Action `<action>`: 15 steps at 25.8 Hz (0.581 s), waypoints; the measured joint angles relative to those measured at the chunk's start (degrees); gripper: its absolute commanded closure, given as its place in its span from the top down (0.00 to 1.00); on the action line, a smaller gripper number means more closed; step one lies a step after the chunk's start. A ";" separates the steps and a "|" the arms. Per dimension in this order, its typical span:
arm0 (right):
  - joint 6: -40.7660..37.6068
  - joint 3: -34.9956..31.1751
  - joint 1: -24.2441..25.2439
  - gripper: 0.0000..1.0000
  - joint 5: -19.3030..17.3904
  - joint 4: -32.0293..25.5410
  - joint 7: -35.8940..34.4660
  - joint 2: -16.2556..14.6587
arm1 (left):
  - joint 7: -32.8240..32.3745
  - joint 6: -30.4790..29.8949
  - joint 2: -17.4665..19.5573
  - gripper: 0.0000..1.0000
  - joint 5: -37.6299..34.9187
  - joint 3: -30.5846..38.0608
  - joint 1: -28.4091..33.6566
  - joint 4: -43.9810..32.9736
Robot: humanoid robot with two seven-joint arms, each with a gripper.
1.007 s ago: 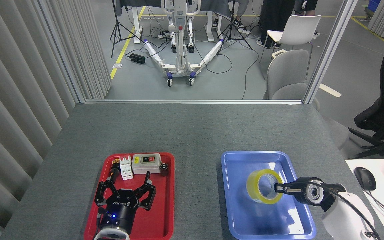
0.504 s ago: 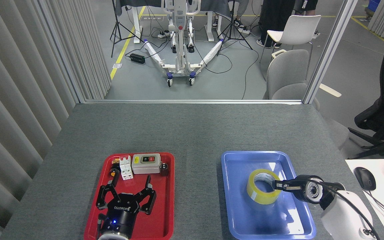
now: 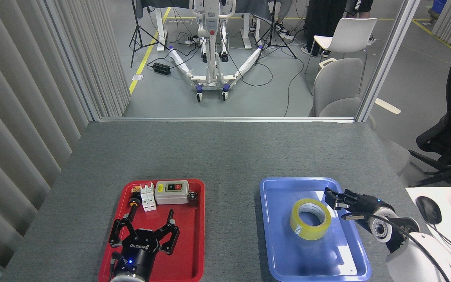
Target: Place and move tape with both arms
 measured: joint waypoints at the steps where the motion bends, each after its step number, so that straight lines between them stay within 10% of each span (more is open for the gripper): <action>1: -1.07 -1.83 1.19 0.99 3.56 -1.39 -3.85 0.94 | 0.00 -0.11 0.45 1.00 -0.01 -0.04 -0.01 0.26; 7: -3.22 -8.92 9.35 1.00 20.97 -9.96 -25.19 7.02 | -0.09 -0.12 1.59 1.00 -0.02 -0.10 0.05 1.40; 15: 1.14 -9.20 22.30 1.00 24.28 -18.69 -34.27 8.86 | -0.03 0.18 1.97 1.00 0.07 0.08 -0.41 2.26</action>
